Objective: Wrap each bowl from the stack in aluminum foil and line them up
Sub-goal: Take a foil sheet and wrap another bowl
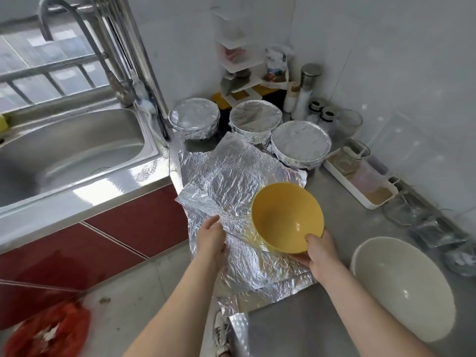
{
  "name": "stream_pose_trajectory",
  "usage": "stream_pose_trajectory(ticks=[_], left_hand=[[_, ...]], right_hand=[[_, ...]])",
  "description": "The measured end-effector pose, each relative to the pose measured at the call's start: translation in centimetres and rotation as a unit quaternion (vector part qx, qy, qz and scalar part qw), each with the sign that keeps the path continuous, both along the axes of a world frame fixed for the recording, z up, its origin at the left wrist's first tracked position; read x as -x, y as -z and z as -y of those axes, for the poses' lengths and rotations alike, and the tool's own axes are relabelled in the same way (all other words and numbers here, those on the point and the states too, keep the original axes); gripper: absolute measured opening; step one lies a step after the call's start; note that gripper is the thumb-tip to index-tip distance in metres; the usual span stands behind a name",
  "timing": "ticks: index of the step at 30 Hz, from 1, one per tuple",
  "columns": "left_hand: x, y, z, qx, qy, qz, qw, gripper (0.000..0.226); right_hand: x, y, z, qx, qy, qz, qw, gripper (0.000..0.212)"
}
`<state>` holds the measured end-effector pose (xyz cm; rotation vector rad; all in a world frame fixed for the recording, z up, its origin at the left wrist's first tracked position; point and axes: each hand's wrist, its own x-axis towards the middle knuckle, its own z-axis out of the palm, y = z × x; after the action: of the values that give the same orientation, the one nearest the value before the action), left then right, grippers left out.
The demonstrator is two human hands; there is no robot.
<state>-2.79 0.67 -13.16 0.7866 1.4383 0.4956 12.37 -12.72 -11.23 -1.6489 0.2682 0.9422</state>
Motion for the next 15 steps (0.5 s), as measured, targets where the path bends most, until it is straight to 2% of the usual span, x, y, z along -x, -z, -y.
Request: stream_pose_trajectory(ticks=[5,8,11,15], left_hand=[[-0.5,-0.6,-0.6,0.000,0.030,0.005,1.000,0.023],[-0.9,-2.1,-1.4,-0.077,0.051,-0.018,0.996,0.020],[-1.1,-5.3,-3.0,-0.130,0.032,0.020,0.991,0.019],[-1.0,-11.0,-4.8,-0.245,0.009,0.018,0.969,0.021]], right_hand=[[-0.2,0.2,-0.1,0.007,-0.011,0.029,0.999,0.032],[-0.2,0.3,0.0,0.004,0.013,0.041,0.999,0.028],[0.0,0.0,0.1,0.014,0.038,0.065,0.997,0.023],[0.4,0.2,-0.1,0.021,0.040,0.085,0.995,0.022]])
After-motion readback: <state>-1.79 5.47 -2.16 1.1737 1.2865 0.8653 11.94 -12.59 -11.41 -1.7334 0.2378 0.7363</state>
